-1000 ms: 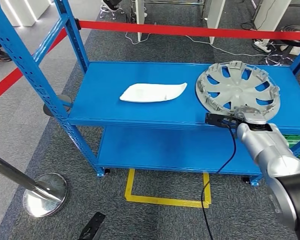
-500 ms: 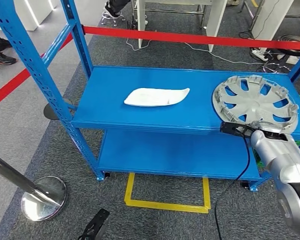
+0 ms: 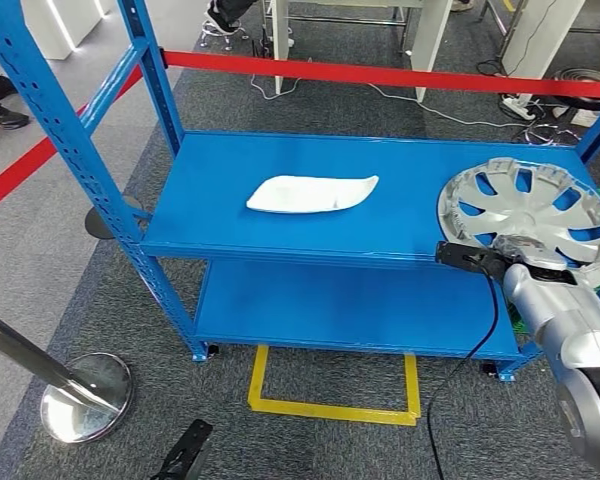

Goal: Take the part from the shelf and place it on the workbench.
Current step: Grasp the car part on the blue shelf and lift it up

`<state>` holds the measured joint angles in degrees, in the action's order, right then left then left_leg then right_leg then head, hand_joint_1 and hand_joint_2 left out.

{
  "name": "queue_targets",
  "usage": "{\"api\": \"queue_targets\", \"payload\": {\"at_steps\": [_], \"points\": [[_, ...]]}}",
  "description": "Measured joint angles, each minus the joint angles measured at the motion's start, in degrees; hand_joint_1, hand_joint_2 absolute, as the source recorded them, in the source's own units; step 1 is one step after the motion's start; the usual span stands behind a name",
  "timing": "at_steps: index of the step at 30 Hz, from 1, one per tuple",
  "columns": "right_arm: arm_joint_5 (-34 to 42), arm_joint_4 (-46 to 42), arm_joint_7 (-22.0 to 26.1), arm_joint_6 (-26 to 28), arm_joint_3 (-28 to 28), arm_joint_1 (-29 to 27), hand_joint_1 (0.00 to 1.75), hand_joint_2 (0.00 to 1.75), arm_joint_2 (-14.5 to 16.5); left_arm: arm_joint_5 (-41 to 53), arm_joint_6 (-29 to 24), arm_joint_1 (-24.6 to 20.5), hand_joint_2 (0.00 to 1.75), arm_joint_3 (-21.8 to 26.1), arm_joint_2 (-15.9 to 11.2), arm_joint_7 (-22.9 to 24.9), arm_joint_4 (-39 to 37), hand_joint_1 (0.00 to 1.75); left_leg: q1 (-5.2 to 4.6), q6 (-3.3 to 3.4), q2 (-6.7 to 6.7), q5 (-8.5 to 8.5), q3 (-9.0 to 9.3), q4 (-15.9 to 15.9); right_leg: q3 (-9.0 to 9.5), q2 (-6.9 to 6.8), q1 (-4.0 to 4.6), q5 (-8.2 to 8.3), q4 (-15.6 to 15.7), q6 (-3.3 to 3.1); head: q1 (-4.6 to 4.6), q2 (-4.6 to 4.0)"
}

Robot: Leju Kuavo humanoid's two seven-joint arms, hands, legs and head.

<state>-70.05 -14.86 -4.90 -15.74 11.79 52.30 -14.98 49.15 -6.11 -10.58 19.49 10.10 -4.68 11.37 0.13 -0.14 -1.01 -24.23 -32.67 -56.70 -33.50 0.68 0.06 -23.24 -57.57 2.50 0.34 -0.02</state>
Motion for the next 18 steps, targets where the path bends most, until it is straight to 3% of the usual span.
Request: {"api": "queue_targets", "payload": {"at_steps": [7, 18], "points": [[0.06, 0.00, 0.81, 0.56, -0.05, -0.05, 1.75, 1.75, 0.12, -0.01, -0.05, 0.05, 0.00, 0.13, -0.03, 0.00, 0.00, 0.00, 0.00, -0.01, 0.00, 0.01, -0.02, 0.00, -0.01, 0.01, 0.00, 0.01, 0.00, -0.01, 0.02, 0.00], [-0.88, -0.37, 10.30, 7.98, 0.04, -0.52, 1.75, 1.75, 1.01, -0.57, -1.04, 0.83, 0.00, 2.31, -0.44, -1.25, 0.01, 0.00, -0.01, -0.08, 0.24, 0.07, -0.26, 0.00, -0.35, 0.26, -0.01, 0.18, -0.01, -0.07, 0.01, 0.00]]}}
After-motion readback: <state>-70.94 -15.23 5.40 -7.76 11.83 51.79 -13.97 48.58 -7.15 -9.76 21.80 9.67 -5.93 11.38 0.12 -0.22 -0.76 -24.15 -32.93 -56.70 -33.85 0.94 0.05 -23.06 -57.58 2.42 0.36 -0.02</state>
